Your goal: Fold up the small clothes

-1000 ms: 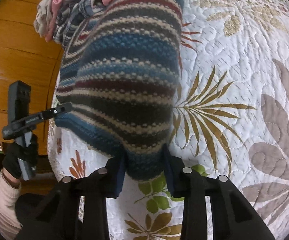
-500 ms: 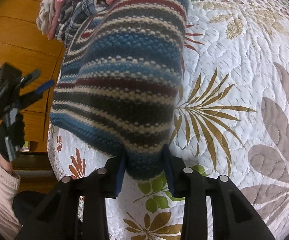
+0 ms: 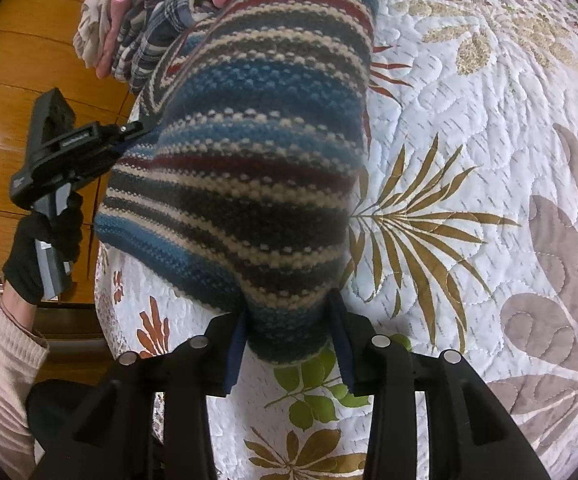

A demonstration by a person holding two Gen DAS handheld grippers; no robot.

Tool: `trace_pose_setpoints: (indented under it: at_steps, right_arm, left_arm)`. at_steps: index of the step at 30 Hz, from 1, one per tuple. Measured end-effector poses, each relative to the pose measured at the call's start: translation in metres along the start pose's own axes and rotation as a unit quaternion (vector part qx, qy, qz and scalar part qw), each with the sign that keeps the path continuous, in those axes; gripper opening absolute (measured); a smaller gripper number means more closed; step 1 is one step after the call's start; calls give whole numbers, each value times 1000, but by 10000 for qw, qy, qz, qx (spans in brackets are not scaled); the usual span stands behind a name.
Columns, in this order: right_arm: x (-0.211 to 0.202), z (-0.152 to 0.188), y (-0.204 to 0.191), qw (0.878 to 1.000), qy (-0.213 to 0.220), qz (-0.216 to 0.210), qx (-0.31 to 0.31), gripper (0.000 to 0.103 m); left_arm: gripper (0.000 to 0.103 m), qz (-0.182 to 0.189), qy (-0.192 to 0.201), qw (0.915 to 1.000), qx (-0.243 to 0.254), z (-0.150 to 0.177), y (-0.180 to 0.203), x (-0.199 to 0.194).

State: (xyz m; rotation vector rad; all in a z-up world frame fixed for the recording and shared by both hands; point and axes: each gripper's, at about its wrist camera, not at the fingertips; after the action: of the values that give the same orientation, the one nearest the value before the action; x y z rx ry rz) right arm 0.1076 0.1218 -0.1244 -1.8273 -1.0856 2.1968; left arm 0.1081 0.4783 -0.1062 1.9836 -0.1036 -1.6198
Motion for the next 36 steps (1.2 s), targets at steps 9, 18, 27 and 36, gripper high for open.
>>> trace_pose_setpoints:
  at_steps: [9,18,27,36]
  right_arm:
    - [-15,-3,2,9999,65,-143,52,51]
    - [-57,-29,14,9957,632,-614,303,80]
    - [-29,-76,16,9922,587,-934,575,87]
    - [5,-102,21,9877,477,-1254,805,88]
  left_arm:
    - [74,559,6,9984,69,11,-5,-28]
    - [78,600,-302,9971,346,10,-8,-11]
    - [84,689,-703,9940,477,0,-7,31]
    - [70,959,-732,9905,660,-5,6,56]
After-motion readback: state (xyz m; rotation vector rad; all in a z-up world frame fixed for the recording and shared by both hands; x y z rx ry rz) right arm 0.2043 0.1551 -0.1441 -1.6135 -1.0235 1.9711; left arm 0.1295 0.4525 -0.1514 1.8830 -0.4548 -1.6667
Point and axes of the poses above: each gripper's, at about its wrist camera, not at the fingertips, and x roughly the way its jaws point, y to its right, z to its underside, and after that the axes turned 9 degrees about -y, right-handed
